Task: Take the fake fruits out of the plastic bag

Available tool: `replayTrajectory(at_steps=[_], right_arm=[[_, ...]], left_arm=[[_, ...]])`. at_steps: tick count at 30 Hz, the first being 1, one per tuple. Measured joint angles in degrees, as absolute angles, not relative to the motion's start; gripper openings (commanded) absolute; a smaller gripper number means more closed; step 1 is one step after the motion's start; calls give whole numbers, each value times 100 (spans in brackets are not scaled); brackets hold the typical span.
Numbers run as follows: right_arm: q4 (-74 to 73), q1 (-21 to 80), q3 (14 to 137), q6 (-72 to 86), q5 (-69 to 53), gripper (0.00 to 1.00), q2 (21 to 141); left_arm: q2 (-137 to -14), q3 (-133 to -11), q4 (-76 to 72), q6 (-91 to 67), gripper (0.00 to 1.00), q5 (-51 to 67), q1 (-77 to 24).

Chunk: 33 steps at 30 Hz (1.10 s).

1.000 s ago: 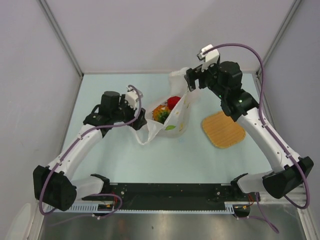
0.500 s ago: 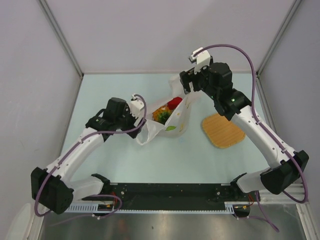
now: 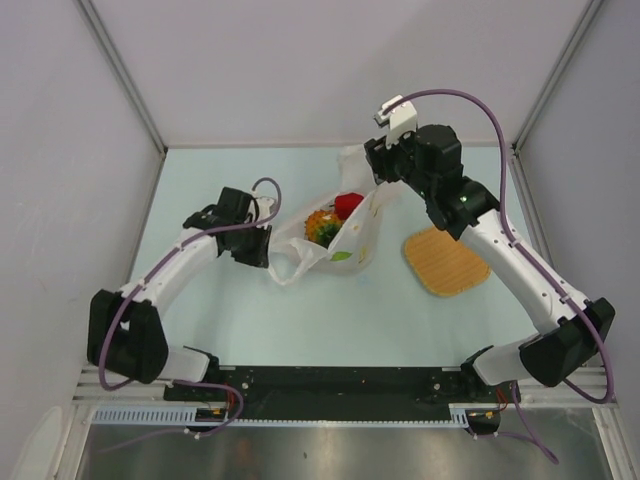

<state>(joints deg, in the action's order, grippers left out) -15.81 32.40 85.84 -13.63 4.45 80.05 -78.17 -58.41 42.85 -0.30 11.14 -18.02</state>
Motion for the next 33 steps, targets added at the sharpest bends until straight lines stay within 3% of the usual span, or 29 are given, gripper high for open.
replayTrajectory(at_steps=[1,5,11,20,21,22,23,25,29,33], right_arm=[[-1568,3240,8586,-1389,443,40,8029],[-1575,3208,8938,-1450,390,1,8473],[-1573,2943,10602,-1365,233,0,9955],[-1542,2812,14604,-974,189,0,12676],[-1492,2840,14669,-917,193,0,12709],[-1457,2869,14650,-895,196,0,12709],[-1330,2917,14551,-878,207,0,12656],[-1214,3004,14370,-856,213,0,12554],[-1203,3109,13904,-744,207,0,12331],[-1225,3068,13537,-642,209,0,12223]], left_arm=[[-7889,-5881,4268,-73,0,1131,-1785],[-8464,-6569,4276,-62,0,1284,-1660],[-8748,-7911,4128,32,0,1192,-1210],[-9644,-11098,3422,121,1,1044,-657],[-9795,-11552,3461,49,10,1057,-607],[-9856,-11784,3437,-1,43,1072,-578],[-9856,-11854,3332,-67,56,1090,-558],[-9572,-11439,3181,-298,73,1168,-543],[-8617,-9070,3041,-1173,85,1490,-607],[-8685,-7238,3334,-1763,89,2032,-681]])
